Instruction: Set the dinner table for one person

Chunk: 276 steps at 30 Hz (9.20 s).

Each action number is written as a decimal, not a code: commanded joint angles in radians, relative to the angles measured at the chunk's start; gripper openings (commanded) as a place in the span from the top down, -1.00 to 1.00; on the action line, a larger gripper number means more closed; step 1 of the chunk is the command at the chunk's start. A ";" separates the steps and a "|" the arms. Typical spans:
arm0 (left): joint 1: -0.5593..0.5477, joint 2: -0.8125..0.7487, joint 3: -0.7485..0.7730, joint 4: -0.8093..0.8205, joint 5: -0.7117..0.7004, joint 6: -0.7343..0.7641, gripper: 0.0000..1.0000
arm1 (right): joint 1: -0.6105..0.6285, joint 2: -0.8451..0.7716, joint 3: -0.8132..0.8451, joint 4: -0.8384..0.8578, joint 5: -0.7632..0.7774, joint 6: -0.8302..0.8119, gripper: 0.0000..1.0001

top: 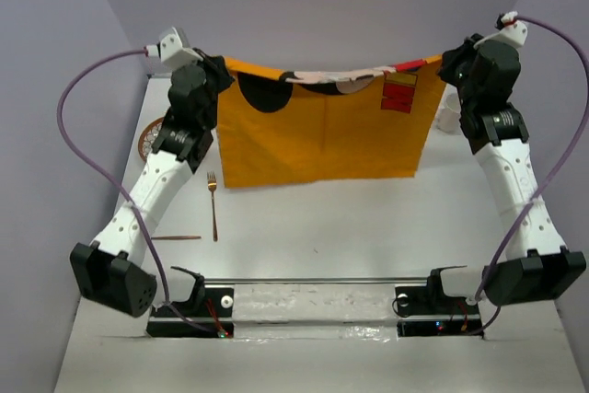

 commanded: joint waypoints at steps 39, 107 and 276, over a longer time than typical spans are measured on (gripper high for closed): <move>0.163 -0.234 -1.024 0.383 0.336 -0.224 1.00 | -0.030 -0.207 -0.957 0.104 -0.142 0.241 1.00; 0.804 0.399 -0.403 0.197 0.427 -0.330 -0.78 | 0.358 -0.341 -0.882 0.201 -0.484 0.144 -0.49; -0.066 -0.773 -0.520 -0.205 0.389 0.262 -0.98 | -0.169 0.963 0.565 -0.201 0.228 -0.319 0.45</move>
